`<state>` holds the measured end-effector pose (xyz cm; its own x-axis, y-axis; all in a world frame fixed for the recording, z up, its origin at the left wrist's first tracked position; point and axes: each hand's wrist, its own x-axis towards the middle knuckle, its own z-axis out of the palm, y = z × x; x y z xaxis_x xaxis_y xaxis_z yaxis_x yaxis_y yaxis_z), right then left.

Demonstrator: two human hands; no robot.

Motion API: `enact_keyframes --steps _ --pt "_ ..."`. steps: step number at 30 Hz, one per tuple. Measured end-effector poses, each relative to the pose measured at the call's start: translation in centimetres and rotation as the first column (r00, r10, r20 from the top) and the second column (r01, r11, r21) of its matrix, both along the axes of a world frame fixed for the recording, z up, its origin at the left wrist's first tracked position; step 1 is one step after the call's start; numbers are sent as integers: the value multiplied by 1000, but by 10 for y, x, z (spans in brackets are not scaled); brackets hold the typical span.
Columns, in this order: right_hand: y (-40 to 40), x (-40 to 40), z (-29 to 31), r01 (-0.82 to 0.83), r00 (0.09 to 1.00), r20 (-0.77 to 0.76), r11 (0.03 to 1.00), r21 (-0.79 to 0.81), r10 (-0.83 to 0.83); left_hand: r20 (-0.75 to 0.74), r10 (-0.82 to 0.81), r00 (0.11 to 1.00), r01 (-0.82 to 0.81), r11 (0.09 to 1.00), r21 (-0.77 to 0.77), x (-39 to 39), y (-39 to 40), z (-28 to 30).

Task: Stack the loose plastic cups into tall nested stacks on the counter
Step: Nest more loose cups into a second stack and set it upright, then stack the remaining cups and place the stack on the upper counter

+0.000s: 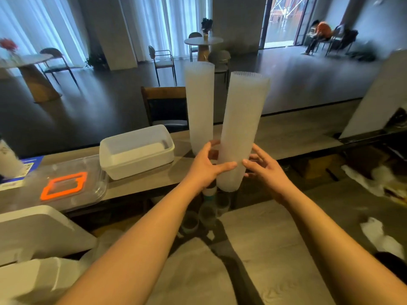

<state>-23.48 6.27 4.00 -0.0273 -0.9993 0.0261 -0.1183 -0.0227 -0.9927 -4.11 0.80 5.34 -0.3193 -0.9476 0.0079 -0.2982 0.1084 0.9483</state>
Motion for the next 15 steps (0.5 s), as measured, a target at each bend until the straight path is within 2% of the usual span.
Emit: enact_keyframes --steps 8,15 --pt "-39 -10 11 71 997 -13 996 -56 -71 -31 100 995 -100 995 8 -27 -27 18" --pt "-73 -5 1 100 994 -34 994 -37 -101 -21 226 974 -225 973 49 -36 -55 6"
